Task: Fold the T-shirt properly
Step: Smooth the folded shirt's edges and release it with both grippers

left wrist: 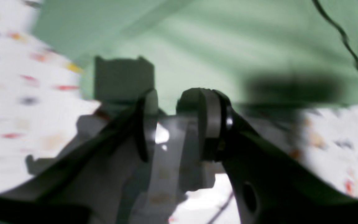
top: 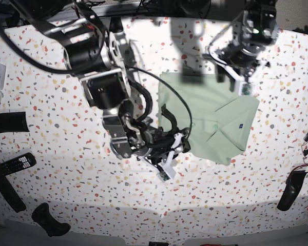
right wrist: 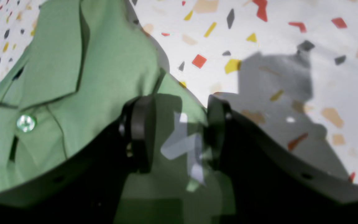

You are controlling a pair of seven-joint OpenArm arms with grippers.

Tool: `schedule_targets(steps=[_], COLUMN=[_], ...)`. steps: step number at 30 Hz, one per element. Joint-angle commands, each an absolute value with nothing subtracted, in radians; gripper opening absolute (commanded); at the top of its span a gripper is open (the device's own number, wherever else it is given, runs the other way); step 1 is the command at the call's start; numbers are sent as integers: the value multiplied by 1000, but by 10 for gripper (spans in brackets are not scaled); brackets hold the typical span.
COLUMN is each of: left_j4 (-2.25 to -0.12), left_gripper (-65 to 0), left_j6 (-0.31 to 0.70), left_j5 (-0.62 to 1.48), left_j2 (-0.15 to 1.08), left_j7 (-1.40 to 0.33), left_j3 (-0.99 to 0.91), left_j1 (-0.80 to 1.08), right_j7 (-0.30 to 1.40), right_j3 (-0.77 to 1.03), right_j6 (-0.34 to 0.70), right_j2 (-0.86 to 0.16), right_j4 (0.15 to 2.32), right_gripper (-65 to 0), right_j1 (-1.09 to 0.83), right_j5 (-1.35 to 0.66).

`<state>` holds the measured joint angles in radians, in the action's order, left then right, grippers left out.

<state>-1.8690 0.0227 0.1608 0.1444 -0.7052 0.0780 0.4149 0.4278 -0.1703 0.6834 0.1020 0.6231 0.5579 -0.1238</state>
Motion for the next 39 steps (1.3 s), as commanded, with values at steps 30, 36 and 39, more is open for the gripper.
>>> schedule_targets(steps=[30,36,39], left_j4=[-1597,-1601,-1637], left_gripper=[-454,-454,-454], left_j6=[-34,-33,-34], left_j5=[-154,-152,-84], left_j2=[266,266,267], left_j7=[-601,-611,-678], left_j3=[171,171,171], left_j1=[176,174,162], right_j7=[775,778,779], right_j3=[-171,-170,-169], right_j6=[698,698,698], right_j2=[-61,-62,-67], right_j4=[1641,1700,1740], right_gripper=[-387,-387,-387], right_j1=[-211,-211,-211], right_j5=[-562,-550,-513])
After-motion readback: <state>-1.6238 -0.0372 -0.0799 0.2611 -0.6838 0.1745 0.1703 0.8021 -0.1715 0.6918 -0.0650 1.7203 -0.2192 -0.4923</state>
